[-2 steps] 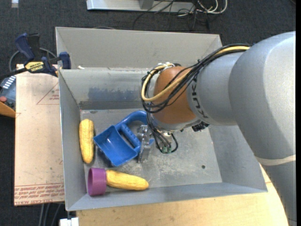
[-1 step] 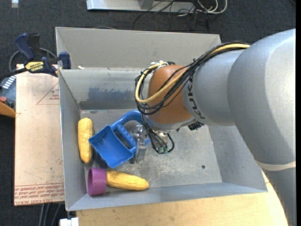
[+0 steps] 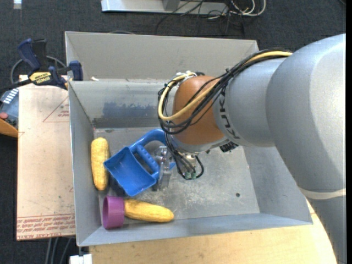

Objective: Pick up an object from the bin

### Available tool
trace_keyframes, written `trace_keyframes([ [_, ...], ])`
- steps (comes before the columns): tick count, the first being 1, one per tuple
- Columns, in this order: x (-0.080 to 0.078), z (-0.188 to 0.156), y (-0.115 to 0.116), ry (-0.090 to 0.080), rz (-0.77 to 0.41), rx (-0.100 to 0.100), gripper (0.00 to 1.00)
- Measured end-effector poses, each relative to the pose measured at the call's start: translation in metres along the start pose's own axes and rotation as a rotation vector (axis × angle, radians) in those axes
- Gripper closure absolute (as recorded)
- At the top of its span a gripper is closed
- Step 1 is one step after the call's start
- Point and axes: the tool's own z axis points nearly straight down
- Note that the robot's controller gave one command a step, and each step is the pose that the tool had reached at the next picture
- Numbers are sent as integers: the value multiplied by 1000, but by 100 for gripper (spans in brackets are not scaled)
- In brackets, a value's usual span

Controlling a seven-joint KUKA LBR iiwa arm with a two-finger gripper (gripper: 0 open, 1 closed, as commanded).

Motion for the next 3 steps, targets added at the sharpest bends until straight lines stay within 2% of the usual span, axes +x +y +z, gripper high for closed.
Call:
trace_keyframes([
  [1, 0, 0, 0, 0, 0, 0, 100],
  [2, -25, -6, -15, -1, -376, -1, 100],
  [3, -25, -6, -15, -1, -376, -1, 100],
])
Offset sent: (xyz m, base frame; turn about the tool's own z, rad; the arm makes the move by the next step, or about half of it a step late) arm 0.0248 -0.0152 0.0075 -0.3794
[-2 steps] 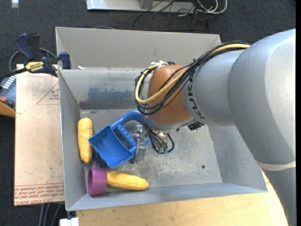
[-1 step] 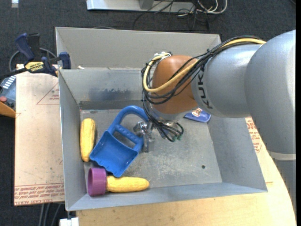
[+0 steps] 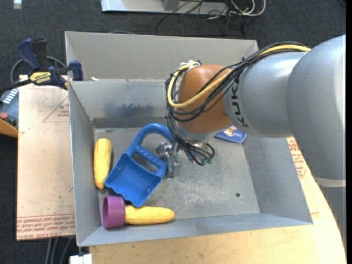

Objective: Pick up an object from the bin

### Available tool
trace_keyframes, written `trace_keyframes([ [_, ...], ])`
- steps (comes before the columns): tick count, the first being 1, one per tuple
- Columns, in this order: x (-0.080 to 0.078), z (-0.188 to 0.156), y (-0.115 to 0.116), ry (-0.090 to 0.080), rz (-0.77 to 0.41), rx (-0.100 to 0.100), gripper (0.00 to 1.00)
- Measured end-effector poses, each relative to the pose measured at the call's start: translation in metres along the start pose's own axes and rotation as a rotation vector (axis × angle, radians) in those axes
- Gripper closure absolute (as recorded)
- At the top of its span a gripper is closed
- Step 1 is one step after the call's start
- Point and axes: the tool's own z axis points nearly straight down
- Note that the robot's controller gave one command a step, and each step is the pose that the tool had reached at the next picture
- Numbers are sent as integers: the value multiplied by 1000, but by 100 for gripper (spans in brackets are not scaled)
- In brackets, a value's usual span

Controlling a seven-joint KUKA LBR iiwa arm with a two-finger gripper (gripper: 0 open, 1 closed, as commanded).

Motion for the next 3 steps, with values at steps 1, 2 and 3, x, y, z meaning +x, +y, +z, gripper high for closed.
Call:
trace_keyframes([
  [1, -8, -79, -6, 2, -27, -1, 100],
  [2, -12, -95, -7, -8, 1, 1, 100],
  [3, -14, -165, -13, 3, 5, -2, 100],
])
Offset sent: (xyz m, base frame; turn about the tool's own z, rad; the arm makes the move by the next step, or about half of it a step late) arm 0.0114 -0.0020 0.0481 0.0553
